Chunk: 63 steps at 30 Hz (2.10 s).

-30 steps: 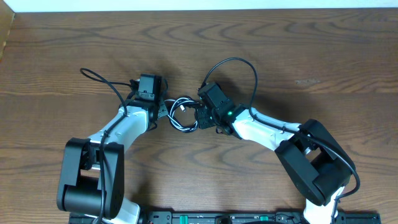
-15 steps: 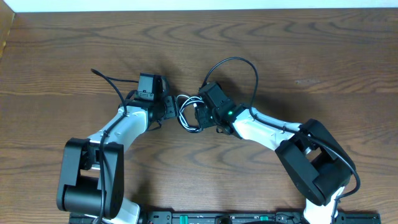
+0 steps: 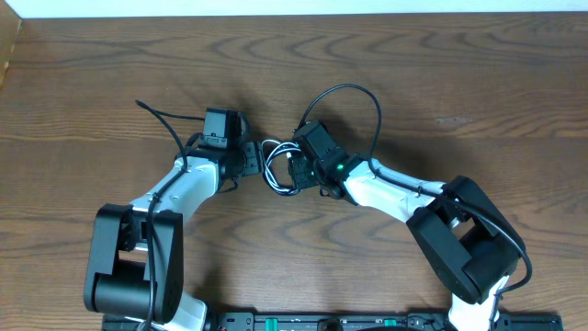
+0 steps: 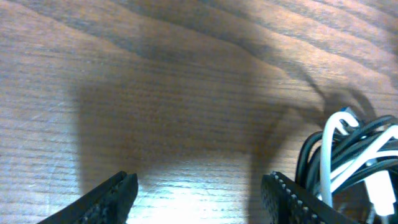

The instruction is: Untangle cables

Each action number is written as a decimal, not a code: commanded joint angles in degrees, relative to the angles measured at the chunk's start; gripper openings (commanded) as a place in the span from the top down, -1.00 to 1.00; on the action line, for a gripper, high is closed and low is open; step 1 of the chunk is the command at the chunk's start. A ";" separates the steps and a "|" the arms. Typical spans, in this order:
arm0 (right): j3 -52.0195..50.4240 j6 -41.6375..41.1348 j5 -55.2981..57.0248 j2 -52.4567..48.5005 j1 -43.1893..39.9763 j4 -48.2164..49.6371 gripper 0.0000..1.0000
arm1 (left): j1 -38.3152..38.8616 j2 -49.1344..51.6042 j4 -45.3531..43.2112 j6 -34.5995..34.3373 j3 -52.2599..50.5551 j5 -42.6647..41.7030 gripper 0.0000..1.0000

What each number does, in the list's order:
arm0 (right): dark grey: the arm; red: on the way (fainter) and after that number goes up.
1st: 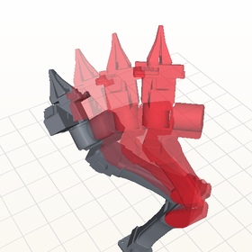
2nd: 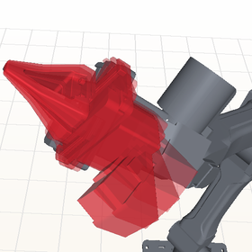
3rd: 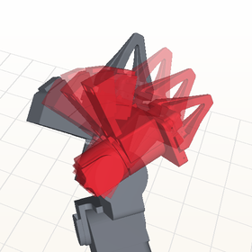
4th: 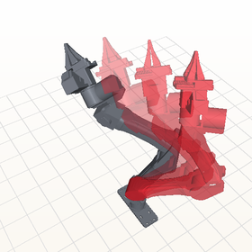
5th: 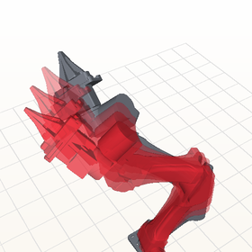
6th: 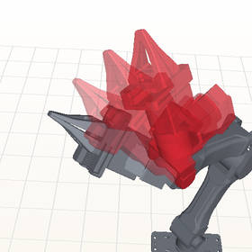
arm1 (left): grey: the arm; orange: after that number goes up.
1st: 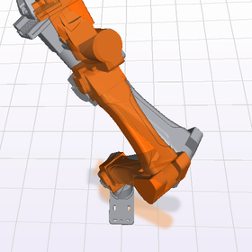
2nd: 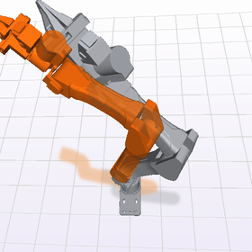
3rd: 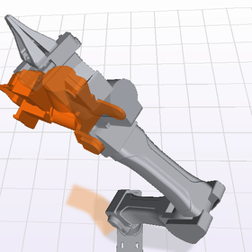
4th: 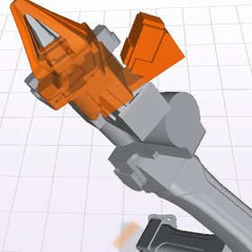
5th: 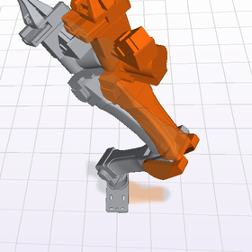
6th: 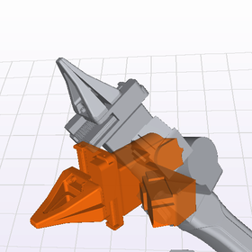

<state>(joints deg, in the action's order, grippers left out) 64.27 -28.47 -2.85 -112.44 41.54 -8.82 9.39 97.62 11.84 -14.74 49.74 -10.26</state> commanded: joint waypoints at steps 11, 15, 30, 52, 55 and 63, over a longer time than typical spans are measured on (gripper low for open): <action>-0.28 -0.20 -0.09 -0.63 0.46 -0.39 -0.04 | -2.86 -9.55 8.22 0.09 1.25 -3.04 -0.50; -0.28 -0.20 -0.07 -0.63 0.52 -0.31 -0.06 | -2.82 -11.28 9.40 0.09 1.22 -8.00 -0.50; -0.28 -0.20 -0.09 -0.63 0.50 -0.20 -0.05 | -2.67 1.79 3.74 -0.35 1.07 -8.76 -0.50; -0.28 -0.17 -0.07 -0.63 0.46 -0.39 -0.04 | -2.69 4.44 3.10 -0.50 1.07 -2.51 -0.17; -0.28 -0.17 -0.07 -0.63 0.46 -0.37 -0.04 | -2.69 4.44 3.96 -0.50 1.07 -0.02 -0.17; -0.28 -0.17 -0.07 -0.63 0.46 -0.48 -0.04 | -2.69 4.44 4.37 3.15 1.07 -6.88 -0.18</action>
<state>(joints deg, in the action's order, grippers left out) 64.27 -28.47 -2.96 -112.44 41.58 -8.73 6.85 100.18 14.72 -14.74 51.90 -13.74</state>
